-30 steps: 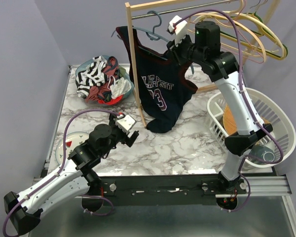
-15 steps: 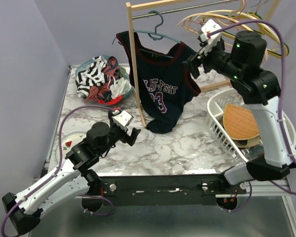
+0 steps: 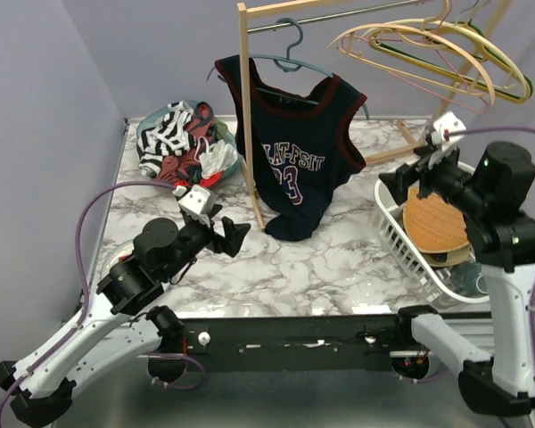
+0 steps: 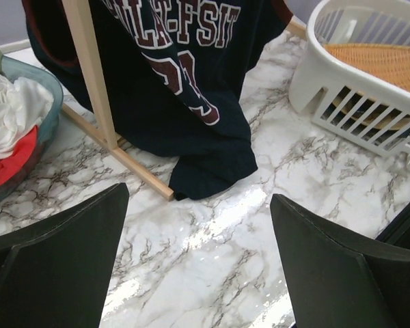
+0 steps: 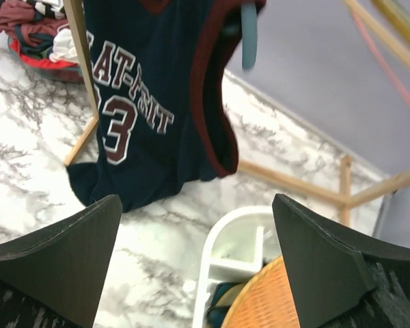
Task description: Place the tank top on the hanger
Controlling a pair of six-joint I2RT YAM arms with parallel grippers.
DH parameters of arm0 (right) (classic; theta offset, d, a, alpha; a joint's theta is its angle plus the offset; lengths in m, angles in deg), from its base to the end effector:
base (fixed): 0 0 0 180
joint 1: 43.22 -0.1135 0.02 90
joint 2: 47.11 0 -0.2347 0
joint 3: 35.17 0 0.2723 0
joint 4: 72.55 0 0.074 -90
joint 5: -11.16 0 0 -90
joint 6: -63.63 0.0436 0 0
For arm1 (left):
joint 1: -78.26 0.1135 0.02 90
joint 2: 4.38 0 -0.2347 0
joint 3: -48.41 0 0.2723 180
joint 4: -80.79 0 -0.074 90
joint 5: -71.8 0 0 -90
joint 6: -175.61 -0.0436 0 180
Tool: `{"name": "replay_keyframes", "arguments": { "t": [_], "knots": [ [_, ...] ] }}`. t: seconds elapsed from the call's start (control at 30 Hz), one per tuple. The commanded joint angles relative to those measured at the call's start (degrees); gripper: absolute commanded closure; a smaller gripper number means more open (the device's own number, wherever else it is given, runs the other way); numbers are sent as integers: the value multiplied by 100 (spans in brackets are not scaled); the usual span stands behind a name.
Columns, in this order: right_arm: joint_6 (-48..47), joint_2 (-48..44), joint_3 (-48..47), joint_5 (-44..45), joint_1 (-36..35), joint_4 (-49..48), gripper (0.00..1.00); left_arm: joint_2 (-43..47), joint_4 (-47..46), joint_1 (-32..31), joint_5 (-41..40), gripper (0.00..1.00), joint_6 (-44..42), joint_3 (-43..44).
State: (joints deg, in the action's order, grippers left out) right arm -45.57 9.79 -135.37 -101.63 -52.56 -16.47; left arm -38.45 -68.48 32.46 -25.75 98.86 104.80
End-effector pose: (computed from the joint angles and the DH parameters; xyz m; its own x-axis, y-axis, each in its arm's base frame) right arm 0.1960 0.0493 0.4716 -0.0343 -0.3129 -0.9492 -0.5651 0.7894 -0.2398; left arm 0.1390 -0.1347 0.3312 -0.2414 -0.0777 -0.9673 0.5802 0.7875 -0.2080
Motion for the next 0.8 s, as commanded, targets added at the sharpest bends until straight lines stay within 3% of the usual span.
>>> {"name": "replay_keyframes", "arguments": {
  "t": [0.0, 0.17, 0.4, 0.77],
  "knots": [
    [469, -1048, 1300, -964, 757, -301, 0, 67, 476, 27, -580, 1, 336, 441],
    [645, -1840, 2669, -1342, 1154, -485, 0, 5, 801, 36, -879, 1, 283, 740],
    [777, -2613, 3804, -1913, 1391, -828, 0, 75, 872, 45, -897, 1, 607, 670],
    [1085, -3071, 4290, -2362, 1409, -1320, 0, -91, 1215, 36, -1556, 1, 1144, 1048]
  ]
}}
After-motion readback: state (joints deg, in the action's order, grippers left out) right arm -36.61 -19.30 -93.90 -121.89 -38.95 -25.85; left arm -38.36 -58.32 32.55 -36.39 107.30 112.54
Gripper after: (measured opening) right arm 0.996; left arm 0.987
